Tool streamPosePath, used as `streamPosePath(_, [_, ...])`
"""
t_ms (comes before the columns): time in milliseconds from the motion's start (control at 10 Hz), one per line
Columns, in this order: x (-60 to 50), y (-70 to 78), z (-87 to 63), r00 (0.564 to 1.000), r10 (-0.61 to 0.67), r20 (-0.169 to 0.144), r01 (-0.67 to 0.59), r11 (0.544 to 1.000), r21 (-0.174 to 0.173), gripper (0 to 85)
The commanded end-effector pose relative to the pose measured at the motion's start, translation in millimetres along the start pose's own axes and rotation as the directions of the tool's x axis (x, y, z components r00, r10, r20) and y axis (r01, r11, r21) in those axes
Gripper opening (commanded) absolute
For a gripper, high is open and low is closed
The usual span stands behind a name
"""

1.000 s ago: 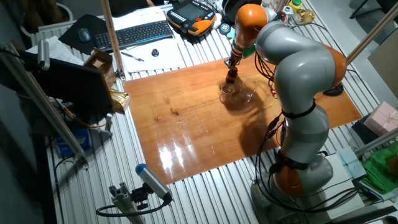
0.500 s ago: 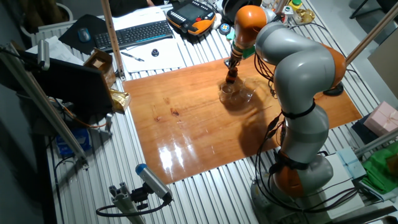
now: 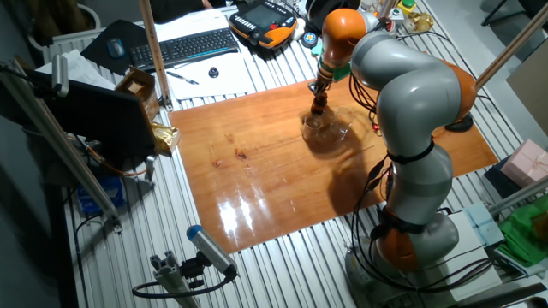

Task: Transfer liquid using a dropper

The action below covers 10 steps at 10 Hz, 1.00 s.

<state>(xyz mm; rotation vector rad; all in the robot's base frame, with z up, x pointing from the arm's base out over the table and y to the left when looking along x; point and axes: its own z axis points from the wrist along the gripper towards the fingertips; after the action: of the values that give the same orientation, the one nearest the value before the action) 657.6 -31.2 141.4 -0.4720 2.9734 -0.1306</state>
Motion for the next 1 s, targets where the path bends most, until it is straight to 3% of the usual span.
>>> streamPosePath(0, [-0.3, 0.0, -0.1, 1.000, 0.000, -0.002, 0.000, 1.000, 0.001, 26.3])
streamPosePath(300, [-0.2, 0.0, 0.2, 0.999, 0.004, -0.049, -0.005, 1.000, -0.017, 26.3])
streamPosePath(900, [-2.7, 0.8, -0.6, 0.996, 0.016, -0.087, -0.017, 1.000, -0.007, 26.0])
